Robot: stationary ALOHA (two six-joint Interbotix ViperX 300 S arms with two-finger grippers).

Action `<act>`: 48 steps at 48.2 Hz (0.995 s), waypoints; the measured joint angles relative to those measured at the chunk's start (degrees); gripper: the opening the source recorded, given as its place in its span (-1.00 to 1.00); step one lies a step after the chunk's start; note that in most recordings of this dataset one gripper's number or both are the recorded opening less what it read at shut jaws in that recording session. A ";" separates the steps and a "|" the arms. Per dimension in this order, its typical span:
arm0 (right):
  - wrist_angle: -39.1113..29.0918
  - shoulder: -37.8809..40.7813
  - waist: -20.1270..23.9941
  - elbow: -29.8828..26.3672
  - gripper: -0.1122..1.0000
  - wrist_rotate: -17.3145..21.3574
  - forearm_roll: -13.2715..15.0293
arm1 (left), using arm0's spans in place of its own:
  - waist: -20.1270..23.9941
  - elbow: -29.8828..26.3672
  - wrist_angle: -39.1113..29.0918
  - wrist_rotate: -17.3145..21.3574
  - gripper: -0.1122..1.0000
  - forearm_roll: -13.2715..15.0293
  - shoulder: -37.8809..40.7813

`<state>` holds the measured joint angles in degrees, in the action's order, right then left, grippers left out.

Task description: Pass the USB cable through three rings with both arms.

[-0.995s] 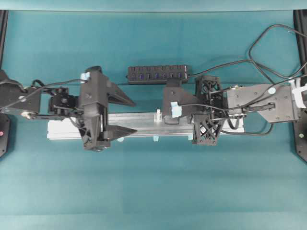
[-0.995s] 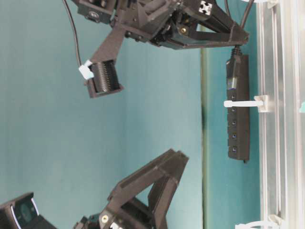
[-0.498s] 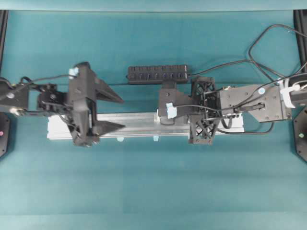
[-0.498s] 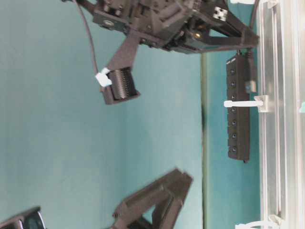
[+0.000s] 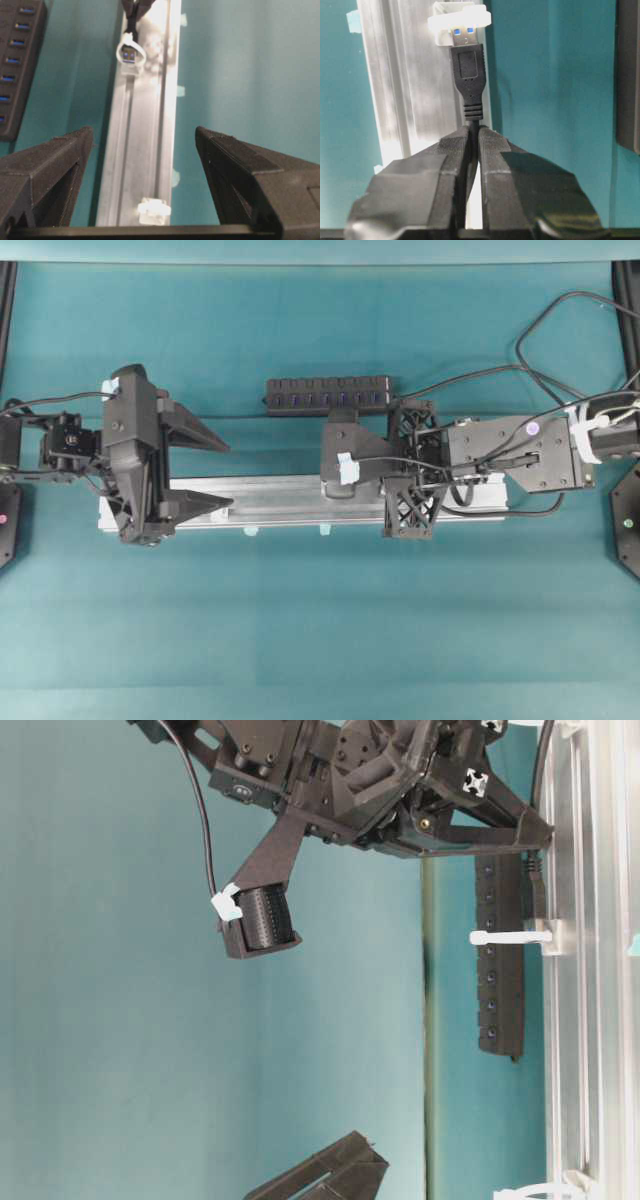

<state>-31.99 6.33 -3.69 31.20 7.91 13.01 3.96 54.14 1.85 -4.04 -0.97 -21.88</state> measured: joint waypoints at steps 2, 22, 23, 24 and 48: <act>0.70 0.00 -0.09 -0.09 -0.97 0.00 -0.18 | 0.00 0.00 0.00 0.00 0.81 -0.09 0.09; 4.31 0.18 -0.09 -0.62 -0.97 0.00 -1.14 | 0.09 -0.09 0.00 0.00 0.81 -0.09 0.18; 4.39 0.26 -0.09 -0.70 -0.97 0.00 -1.14 | 0.09 -0.09 0.00 0.00 0.81 0.00 0.26; 4.57 0.35 -0.09 -0.88 -0.97 0.00 -1.14 | 0.09 -0.09 0.00 0.00 0.81 0.00 0.35; 6.77 1.23 0.00 -2.81 -0.97 0.00 -2.02 | 1.14 -2.81 5.45 0.00 0.81 0.00 11.78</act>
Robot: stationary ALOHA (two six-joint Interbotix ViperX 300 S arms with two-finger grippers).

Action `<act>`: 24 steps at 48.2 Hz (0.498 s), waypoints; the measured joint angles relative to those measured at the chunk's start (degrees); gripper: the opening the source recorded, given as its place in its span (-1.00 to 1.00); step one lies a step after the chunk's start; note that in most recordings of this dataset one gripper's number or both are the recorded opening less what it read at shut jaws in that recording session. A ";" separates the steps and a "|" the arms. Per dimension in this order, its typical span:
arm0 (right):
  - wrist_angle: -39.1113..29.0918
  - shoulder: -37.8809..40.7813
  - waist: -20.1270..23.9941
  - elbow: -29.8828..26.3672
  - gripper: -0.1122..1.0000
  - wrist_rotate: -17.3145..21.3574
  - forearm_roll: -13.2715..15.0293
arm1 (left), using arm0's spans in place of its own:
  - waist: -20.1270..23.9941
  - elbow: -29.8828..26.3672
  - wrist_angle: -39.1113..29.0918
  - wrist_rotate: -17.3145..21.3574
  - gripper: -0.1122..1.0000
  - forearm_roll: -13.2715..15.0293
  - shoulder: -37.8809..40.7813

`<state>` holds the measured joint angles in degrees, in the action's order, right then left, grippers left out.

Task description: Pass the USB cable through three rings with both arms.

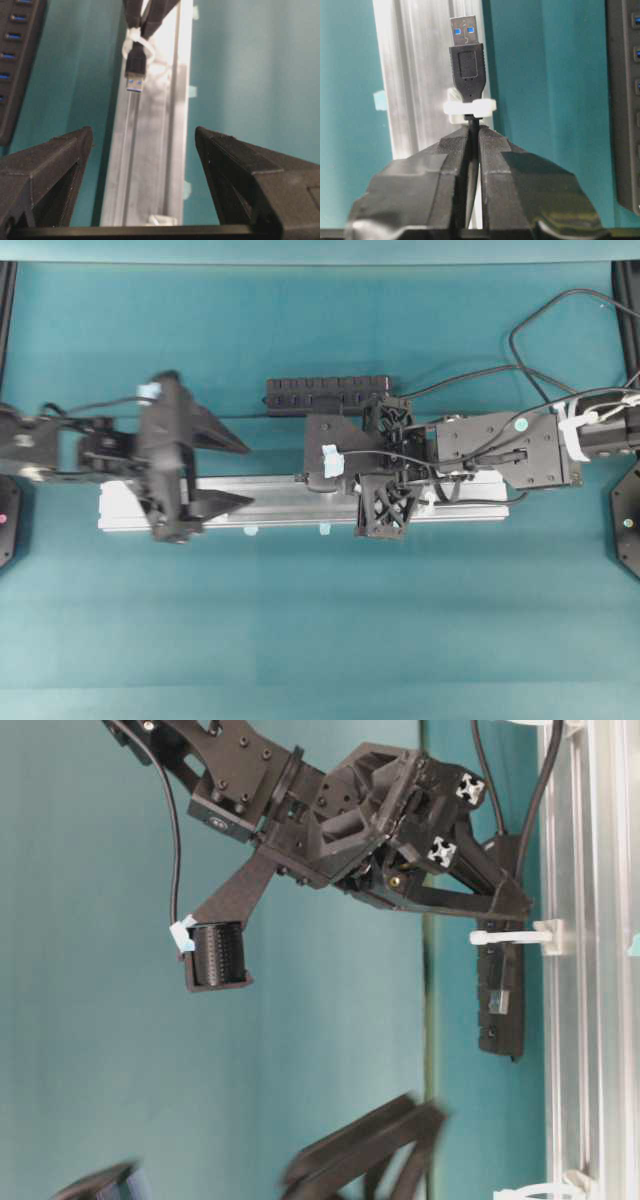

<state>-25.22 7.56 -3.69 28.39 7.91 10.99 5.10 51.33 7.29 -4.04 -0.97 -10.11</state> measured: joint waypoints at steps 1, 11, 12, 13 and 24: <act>0.00 0.00 0.00 0.00 -0.97 0.00 -0.09 | 0.00 -0.18 0.35 0.09 0.81 -0.09 0.79; 0.18 0.00 0.09 -0.09 -0.97 0.00 -0.26 | 0.18 -4.57 3.34 0.88 0.81 0.00 8.00; 0.09 0.00 0.18 -0.09 -0.97 -0.09 -0.26 | 0.18 -5.01 3.43 1.05 0.81 0.00 8.53; 0.18 0.00 0.18 -0.09 -0.97 0.00 -0.18 | 0.26 -5.45 3.52 1.05 0.81 0.00 8.96; 0.18 0.00 0.53 -0.09 -0.97 0.00 -0.18 | 0.53 -7.91 4.13 1.14 0.81 -0.09 13.27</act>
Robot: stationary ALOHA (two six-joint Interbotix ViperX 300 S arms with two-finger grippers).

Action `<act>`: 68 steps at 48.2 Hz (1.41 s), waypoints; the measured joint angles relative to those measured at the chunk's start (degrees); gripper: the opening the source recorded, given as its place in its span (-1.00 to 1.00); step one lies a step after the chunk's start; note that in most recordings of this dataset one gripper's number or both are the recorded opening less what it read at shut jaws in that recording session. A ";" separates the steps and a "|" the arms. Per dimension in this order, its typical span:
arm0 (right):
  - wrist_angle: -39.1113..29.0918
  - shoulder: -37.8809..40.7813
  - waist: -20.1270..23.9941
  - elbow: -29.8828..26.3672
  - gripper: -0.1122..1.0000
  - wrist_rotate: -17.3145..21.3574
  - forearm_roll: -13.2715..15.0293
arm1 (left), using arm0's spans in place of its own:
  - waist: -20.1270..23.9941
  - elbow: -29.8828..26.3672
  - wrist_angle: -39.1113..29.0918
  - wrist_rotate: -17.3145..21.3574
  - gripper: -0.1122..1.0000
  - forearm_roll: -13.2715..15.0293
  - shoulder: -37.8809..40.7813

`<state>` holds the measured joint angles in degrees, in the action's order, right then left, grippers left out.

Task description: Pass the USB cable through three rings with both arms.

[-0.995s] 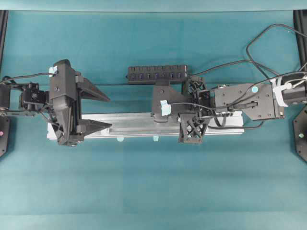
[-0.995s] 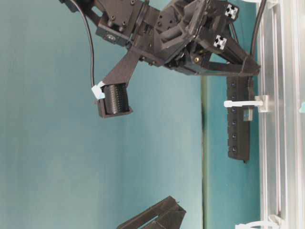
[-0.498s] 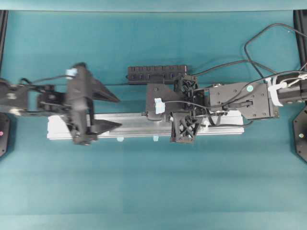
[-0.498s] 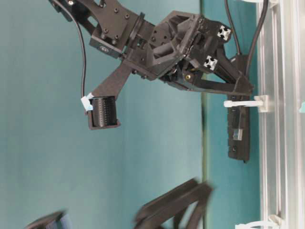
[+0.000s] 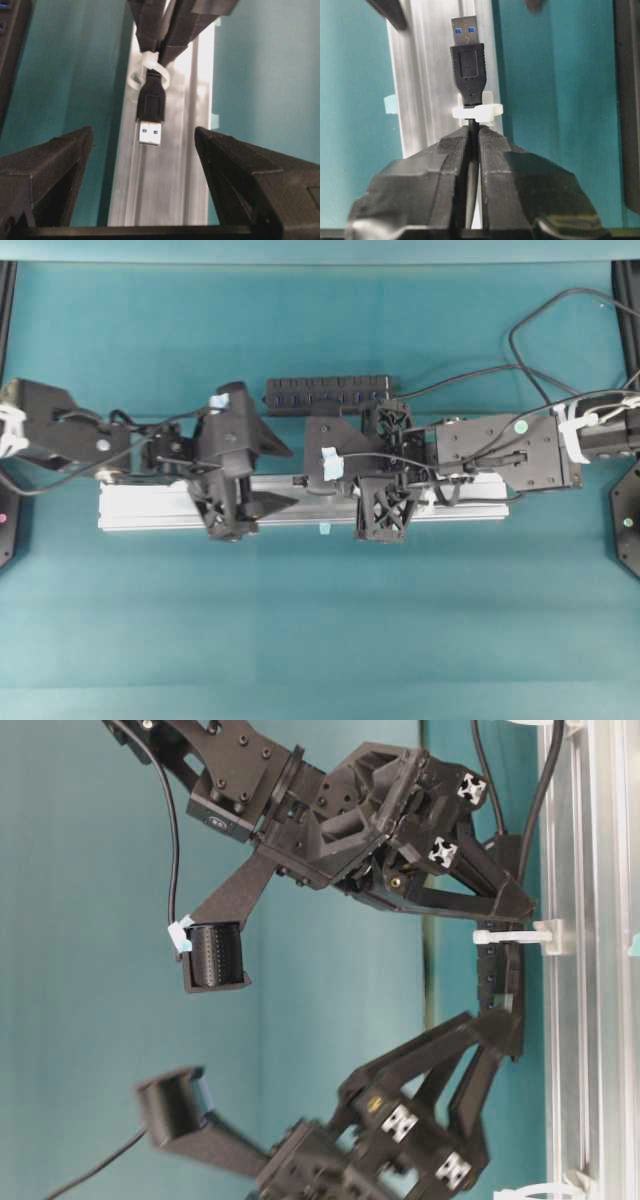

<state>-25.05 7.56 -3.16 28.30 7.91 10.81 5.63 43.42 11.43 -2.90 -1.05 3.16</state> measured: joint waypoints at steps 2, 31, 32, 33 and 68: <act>0.00 0.00 0.00 0.00 -0.97 0.00 -0.09 | 0.00 -0.09 0.35 0.00 0.81 0.00 0.53; 0.44 0.00 0.00 0.09 -0.97 0.00 -0.09 | 0.09 -3.60 3.52 -0.70 0.80 0.09 5.10; 0.44 0.00 0.09 0.00 -0.97 -0.09 -0.09 | 0.09 -3.69 3.52 -0.70 0.79 0.00 5.27; 0.53 0.00 0.09 0.09 -0.97 0.00 -0.09 | 0.00 -3.69 3.43 -0.70 0.78 0.09 5.27; 0.62 0.00 0.00 0.00 -0.97 0.00 -0.09 | -0.09 -3.96 3.34 0.62 -0.41 0.00 5.45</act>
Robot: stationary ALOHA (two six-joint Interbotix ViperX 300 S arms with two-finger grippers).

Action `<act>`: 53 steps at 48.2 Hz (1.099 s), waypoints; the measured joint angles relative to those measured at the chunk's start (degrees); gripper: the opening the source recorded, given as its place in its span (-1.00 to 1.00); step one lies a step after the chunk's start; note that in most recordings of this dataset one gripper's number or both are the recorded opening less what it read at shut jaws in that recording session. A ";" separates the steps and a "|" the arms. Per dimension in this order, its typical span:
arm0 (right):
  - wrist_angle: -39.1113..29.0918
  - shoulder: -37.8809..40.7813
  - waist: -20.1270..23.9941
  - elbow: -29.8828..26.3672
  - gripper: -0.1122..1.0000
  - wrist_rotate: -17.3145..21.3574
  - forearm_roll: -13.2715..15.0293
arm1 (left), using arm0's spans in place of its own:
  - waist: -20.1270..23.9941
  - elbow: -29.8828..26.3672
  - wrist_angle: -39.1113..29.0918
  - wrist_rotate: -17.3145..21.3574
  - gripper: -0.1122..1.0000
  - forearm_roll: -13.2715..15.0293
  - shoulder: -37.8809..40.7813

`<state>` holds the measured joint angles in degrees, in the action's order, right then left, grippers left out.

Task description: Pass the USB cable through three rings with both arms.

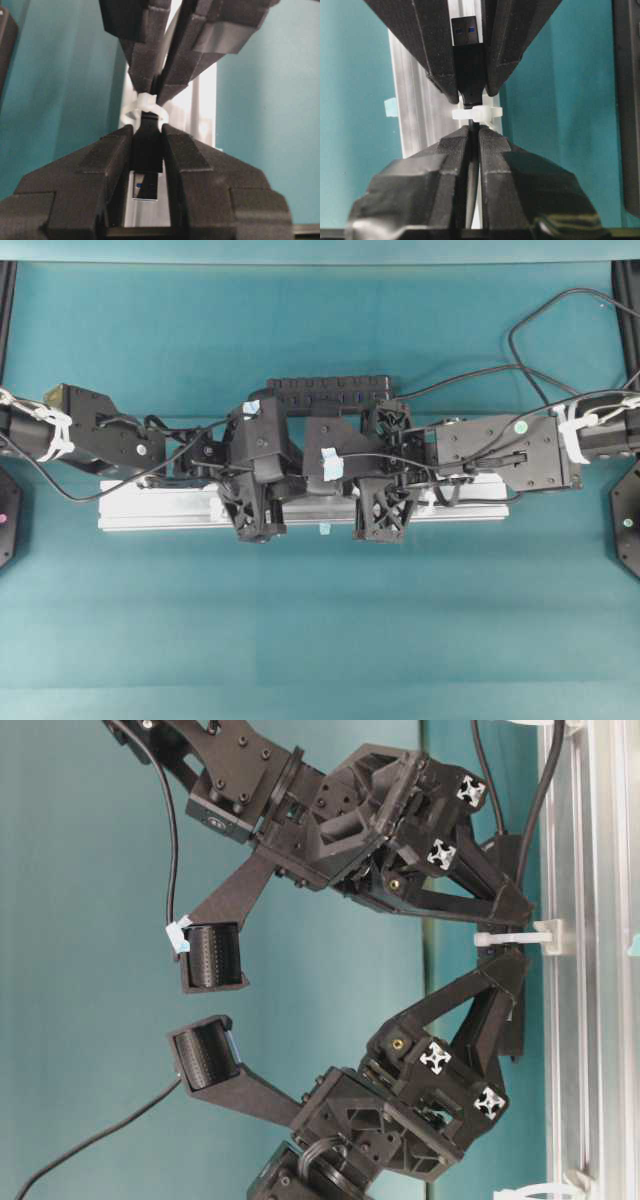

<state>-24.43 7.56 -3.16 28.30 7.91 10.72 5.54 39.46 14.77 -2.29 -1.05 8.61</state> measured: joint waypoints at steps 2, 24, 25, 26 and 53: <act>0.00 0.00 0.00 0.09 -0.97 0.00 0.00 | 0.00 0.09 0.00 -0.09 -0.41 0.00 0.00; -1.76 -0.18 0.97 0.00 -0.83 0.00 0.00 | -0.18 1.05 0.00 -0.26 -0.41 0.09 -1.32; -2.29 -0.18 1.05 0.00 -0.79 -0.09 0.09 | -0.18 1.14 0.00 -0.26 -0.41 0.00 -1.41; -2.29 -0.18 1.05 0.09 -0.74 -0.09 0.00 | -0.18 1.32 0.00 -0.35 -0.41 0.00 -1.49; -6.24 -2.72 1.41 0.09 0.61 0.00 0.53 | -0.35 2.20 -10.02 -0.18 -0.41 0.00 -3.60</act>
<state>-30.67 4.83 -1.76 28.39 7.91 11.25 5.19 41.66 4.75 -2.46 -1.05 5.01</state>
